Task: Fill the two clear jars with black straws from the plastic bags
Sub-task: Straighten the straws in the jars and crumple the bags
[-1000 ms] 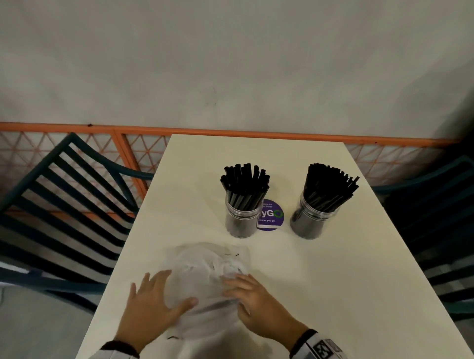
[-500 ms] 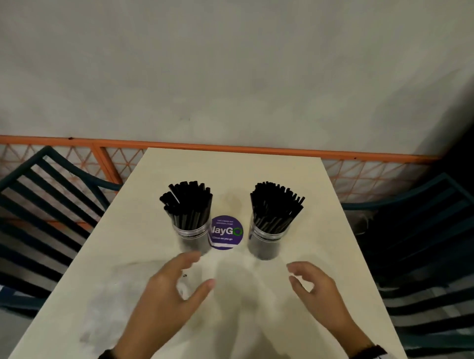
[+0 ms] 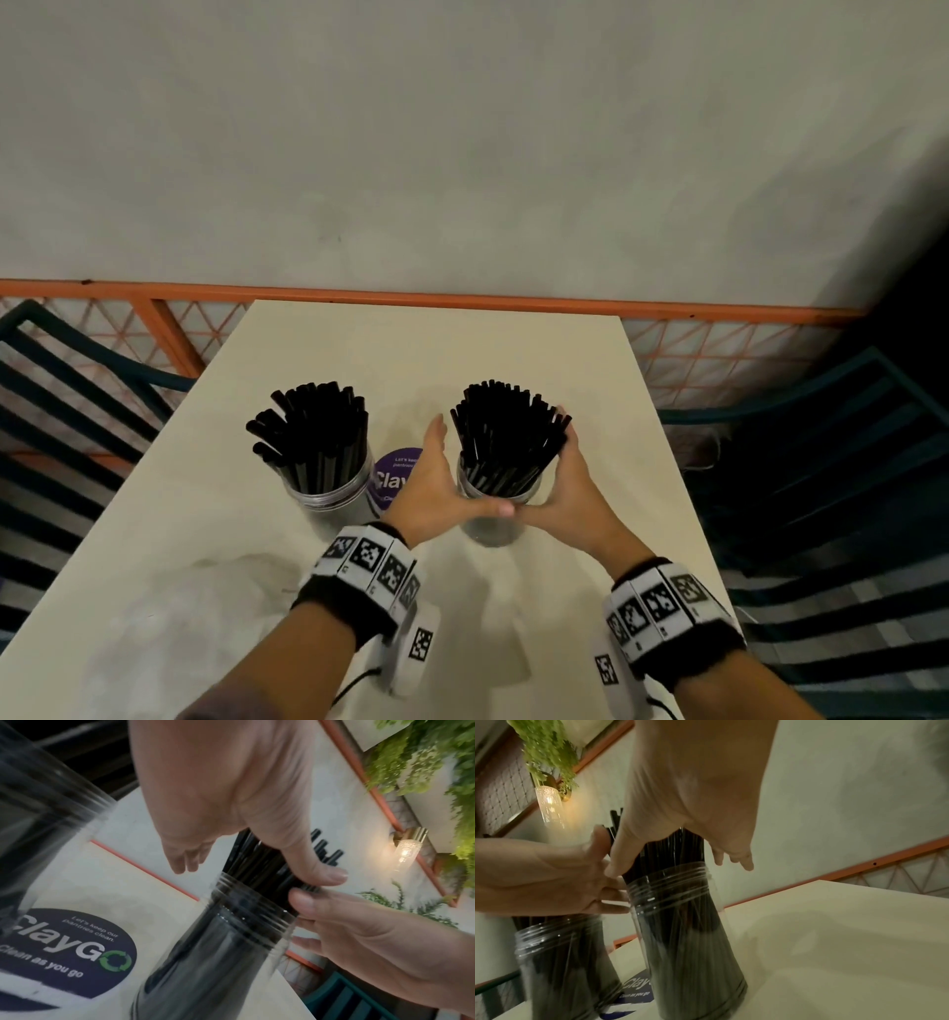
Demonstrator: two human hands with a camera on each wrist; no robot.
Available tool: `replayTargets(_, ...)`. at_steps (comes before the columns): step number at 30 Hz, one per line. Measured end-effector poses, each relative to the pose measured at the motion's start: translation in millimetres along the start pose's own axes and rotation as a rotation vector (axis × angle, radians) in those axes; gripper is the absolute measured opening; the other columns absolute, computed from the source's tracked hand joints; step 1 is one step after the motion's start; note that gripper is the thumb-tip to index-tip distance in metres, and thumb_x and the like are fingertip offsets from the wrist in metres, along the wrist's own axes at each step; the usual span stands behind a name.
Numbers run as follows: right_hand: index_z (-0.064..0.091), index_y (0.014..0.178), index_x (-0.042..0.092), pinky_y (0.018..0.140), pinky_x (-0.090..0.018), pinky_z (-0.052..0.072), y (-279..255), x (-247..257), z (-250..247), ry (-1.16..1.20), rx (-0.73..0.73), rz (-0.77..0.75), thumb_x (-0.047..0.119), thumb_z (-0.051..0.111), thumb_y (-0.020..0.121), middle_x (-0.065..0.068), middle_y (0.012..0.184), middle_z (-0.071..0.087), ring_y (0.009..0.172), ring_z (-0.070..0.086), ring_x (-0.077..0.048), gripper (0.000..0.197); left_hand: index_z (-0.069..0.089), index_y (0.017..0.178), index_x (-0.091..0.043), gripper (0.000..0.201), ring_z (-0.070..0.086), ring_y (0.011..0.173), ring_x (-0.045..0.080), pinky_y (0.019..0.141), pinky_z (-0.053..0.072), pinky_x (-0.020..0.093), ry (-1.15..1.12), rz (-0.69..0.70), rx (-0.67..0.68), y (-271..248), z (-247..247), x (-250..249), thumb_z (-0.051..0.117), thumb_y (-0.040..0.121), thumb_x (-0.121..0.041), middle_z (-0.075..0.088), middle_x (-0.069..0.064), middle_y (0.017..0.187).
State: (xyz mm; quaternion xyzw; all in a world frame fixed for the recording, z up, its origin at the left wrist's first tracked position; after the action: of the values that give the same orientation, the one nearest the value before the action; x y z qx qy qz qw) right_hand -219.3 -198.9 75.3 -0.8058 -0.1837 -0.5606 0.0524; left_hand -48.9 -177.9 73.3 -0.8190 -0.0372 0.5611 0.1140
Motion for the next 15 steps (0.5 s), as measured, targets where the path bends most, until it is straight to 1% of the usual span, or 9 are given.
replayTargets(2, 0.010, 0.126, 0.052, 0.102, -0.003, 0.026, 10, 0, 7, 0.035, 0.003, 0.013, 0.044, 0.087, 0.049, 0.037, 0.127, 0.025, 0.121, 0.028, 0.026, 0.109, -0.015, 0.142, -0.020, 0.138, 0.013, 0.136, 0.007, 0.108, 0.021, 0.022, -0.083, 0.053, 0.049, 13, 0, -6, 0.088, 0.050, -0.027, 0.014, -0.005, 0.151)
replayTargets(4, -0.009, 0.133, 0.056, 0.116, -0.032, 0.025, 20, -9, 16, 0.051, 0.022, 0.036, 0.061, 0.082, 0.046, 0.033, 0.137, 0.024, 0.134, 0.029, 0.006, 0.126, -0.015, 0.142, -0.023, 0.134, 0.023, 0.130, 0.005, 0.104, 0.025, 0.019, -0.115, 0.126, 0.098, 23, 3, -12, 0.086, 0.055, -0.008, 0.025, -0.020, 0.133)
replayTargets(6, -0.016, 0.136, 0.054, 0.116, -0.053, 0.019, 28, -20, 26, 0.030, 0.036, 0.024, 0.058, 0.082, 0.050, 0.022, 0.143, 0.032, 0.137, 0.033, -0.009, 0.131, -0.011, 0.142, -0.027, 0.133, 0.030, 0.127, 0.005, 0.103, 0.027, 0.021, -0.109, 0.176, 0.085, 31, 8, -15, 0.087, 0.053, -0.008, 0.030, -0.019, 0.127)
replayTargets(7, -0.017, 0.136, 0.055, 0.115, -0.056, 0.020, 32, -20, 30, 0.021, 0.020, 0.022, 0.057, 0.082, 0.051, 0.018, 0.142, 0.038, 0.135, 0.037, -0.012, 0.131, -0.007, 0.142, -0.029, 0.131, 0.033, 0.126, 0.007, 0.103, 0.029, 0.022, -0.125, 0.189, 0.045, 35, 10, -14, 0.087, 0.053, -0.011, 0.032, -0.013, 0.129)
replayTargets(9, -0.010, 0.133, 0.060, 0.112, -0.051, 0.030, 38, -17, 33, 0.031, -0.063, 0.050, 0.060, 0.079, 0.052, 0.013, 0.135, 0.047, 0.129, 0.044, -0.013, 0.121, 0.009, 0.140, -0.031, 0.119, 0.037, 0.125, 0.006, 0.103, 0.031, 0.018, -0.164, 0.209, -0.070, 36, 14, -13, 0.088, 0.052, -0.019, 0.037, -0.008, 0.131)
replayTargets(11, 0.014, 0.122, 0.067, 0.105, -0.045, 0.041, 45, -13, 33, -0.040, -0.121, 0.069, 0.059, 0.074, 0.058, 0.012, 0.122, 0.054, 0.119, 0.052, -0.014, 0.088, 0.028, 0.125, -0.038, 0.093, 0.042, 0.117, -0.010, 0.094, 0.031, 0.001, -0.174, 0.239, -0.209, 37, 17, -12, 0.087, 0.054, -0.025, 0.044, -0.018, 0.121)
replayTargets(12, 0.026, 0.109, 0.068, 0.098, -0.040, 0.046, 47, -13, 32, -0.082, -0.137, 0.072, 0.054, 0.071, 0.061, 0.010, 0.115, 0.057, 0.111, 0.055, -0.015, 0.068, 0.031, 0.116, -0.042, 0.083, 0.042, 0.110, -0.018, 0.088, 0.031, -0.005, -0.165, 0.257, -0.265, 35, 18, -13, 0.086, 0.055, -0.026, 0.045, -0.024, 0.114)
replayTargets(13, 0.035, 0.100, 0.063, 0.091, -0.032, 0.050, 48, -11, 30, -0.087, -0.141, 0.073, 0.047, 0.071, 0.062, 0.007, 0.110, 0.059, 0.105, 0.057, -0.015, 0.054, 0.032, 0.110, -0.045, 0.078, 0.042, 0.105, -0.023, 0.084, 0.031, -0.006, -0.161, 0.277, -0.306, 34, 19, -12, 0.086, 0.057, -0.028, 0.045, -0.026, 0.111)
replayTargets(15, 0.042, 0.096, 0.050, 0.080, -0.015, 0.049, 46, -9, 27, -0.002, -0.131, 0.091, 0.039, 0.073, 0.059, 0.006, 0.107, 0.060, 0.100, 0.060, -0.011, 0.050, 0.034, 0.106, -0.047, 0.073, 0.045, 0.104, -0.021, 0.085, 0.034, -0.004, -0.173, 0.318, -0.338, 32, 21, -12, 0.085, 0.058, -0.028, 0.048, -0.023, 0.110)
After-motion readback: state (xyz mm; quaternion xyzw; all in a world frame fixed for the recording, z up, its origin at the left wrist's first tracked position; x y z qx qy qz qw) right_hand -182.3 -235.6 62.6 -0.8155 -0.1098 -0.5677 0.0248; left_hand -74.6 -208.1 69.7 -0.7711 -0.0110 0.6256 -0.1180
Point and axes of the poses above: each hand's wrist, its own y-axis towards the middle knuckle, its own z-axis out of the palm, x = y × z, the point moved 2 cm from there along y, towards the middle knuckle
